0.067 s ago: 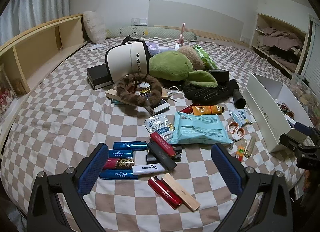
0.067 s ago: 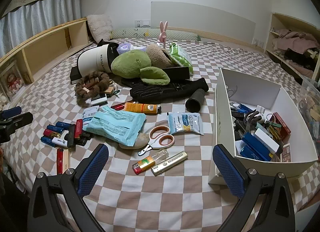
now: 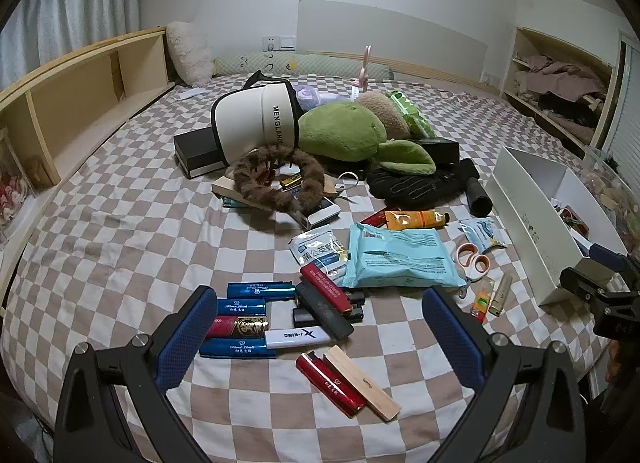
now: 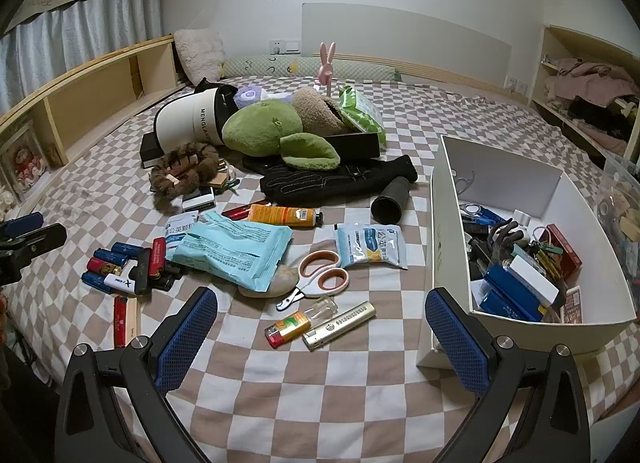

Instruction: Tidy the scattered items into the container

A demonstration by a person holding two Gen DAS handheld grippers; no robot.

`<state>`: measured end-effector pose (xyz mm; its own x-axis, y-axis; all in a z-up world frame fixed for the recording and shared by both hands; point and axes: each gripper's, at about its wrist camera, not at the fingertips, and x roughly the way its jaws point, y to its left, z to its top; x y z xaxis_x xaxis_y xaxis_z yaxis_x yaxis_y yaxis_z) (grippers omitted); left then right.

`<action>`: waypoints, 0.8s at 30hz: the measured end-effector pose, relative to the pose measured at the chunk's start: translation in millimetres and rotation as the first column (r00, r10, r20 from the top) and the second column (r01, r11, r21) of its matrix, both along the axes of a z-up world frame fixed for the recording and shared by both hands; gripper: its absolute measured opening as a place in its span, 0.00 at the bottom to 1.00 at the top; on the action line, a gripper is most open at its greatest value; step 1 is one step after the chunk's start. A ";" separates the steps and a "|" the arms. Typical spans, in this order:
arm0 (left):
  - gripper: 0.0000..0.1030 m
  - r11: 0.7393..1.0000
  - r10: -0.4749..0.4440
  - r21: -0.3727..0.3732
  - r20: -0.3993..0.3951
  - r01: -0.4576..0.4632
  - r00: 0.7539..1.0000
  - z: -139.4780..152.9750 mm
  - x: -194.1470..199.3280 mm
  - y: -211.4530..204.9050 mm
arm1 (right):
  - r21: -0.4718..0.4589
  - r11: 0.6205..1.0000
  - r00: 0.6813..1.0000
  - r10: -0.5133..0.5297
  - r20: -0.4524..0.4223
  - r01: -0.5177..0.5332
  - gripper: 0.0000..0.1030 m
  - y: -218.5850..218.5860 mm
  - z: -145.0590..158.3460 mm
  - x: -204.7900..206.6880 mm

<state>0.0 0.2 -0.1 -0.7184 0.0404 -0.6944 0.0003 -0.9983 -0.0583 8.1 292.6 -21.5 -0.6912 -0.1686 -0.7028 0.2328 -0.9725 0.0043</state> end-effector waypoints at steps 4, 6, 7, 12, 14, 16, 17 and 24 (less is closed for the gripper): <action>1.00 1.000 0.003 0.002 0.001 -0.003 1.000 -0.2 0.0 0.4 | 0.006 1.000 1.000 0.002 -0.005 -0.002 1.00 2.8 2.0 -0.1; 1.00 1.000 0.005 0.004 0.001 -0.005 1.000 -0.4 0.0 0.6 | 0.010 1.000 1.000 0.002 -0.001 -0.002 1.00 2.4 4.1 -0.5; 1.00 1.000 0.005 0.004 0.001 -0.005 1.000 -0.4 0.0 0.7 | 0.007 1.000 1.000 0.000 -0.005 0.000 1.00 2.4 3.4 0.6; 1.00 1.000 0.009 0.007 0.002 -0.009 1.000 -0.7 0.1 1.2 | 0.001 1.000 1.000 -0.006 0.001 0.006 1.00 0.8 -0.6 1.0; 1.00 1.000 0.011 0.008 0.003 -0.011 1.000 -0.9 0.1 1.4 | 0.003 1.000 1.000 -0.005 0.001 0.005 1.00 0.6 -1.1 0.9; 1.00 1.000 0.012 0.009 0.003 -0.012 1.000 -1.0 0.1 1.6 | 0.005 1.000 1.000 -0.005 0.000 0.005 1.00 0.5 -1.6 0.9; 1.00 1.000 0.013 0.010 0.004 -0.013 1.000 -1.0 0.1 1.7 | 0.006 1.000 1.000 -0.004 0.000 0.004 1.00 0.4 -1.8 0.9; 1.00 1.000 0.016 0.017 0.010 -0.016 1.000 -0.4 -0.1 4.8 | 0.014 1.000 1.000 -0.001 -0.001 0.001 1.00 -1.1 -2.7 2.0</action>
